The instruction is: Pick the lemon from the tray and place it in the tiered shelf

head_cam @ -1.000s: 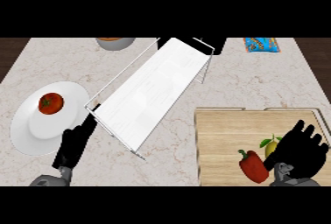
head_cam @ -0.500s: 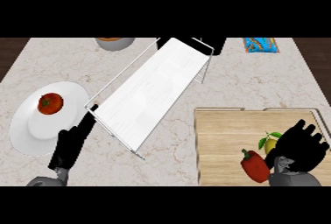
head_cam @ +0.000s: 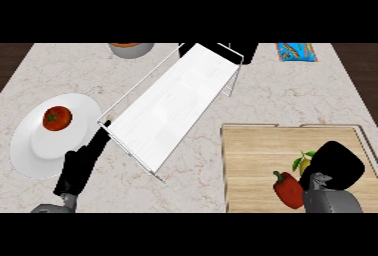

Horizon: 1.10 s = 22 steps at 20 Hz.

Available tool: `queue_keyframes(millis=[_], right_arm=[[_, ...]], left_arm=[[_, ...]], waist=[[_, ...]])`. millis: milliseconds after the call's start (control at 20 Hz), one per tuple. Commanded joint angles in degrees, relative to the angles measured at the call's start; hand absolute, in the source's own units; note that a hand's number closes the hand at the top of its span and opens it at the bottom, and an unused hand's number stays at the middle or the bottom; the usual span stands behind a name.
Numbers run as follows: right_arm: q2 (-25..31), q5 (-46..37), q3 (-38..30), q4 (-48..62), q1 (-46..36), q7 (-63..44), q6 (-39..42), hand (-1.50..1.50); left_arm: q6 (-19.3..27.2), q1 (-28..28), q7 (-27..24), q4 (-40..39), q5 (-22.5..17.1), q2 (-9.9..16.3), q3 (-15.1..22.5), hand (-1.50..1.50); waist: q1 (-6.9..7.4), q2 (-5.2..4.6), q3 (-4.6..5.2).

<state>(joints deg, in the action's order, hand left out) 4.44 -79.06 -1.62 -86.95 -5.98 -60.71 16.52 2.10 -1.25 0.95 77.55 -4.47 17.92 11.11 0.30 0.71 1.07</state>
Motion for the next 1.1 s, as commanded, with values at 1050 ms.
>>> queue_keyframes(millis=[1050], right_arm=[[5.92,15.29,17.52,-8.02,-8.83,54.74,7.17,1.5]], left_arm=[[-1.53,-0.44,1.92,0.65,1.77,-1.69,-0.36,0.0]], waist=[[1.57,-0.7,-1.18]])
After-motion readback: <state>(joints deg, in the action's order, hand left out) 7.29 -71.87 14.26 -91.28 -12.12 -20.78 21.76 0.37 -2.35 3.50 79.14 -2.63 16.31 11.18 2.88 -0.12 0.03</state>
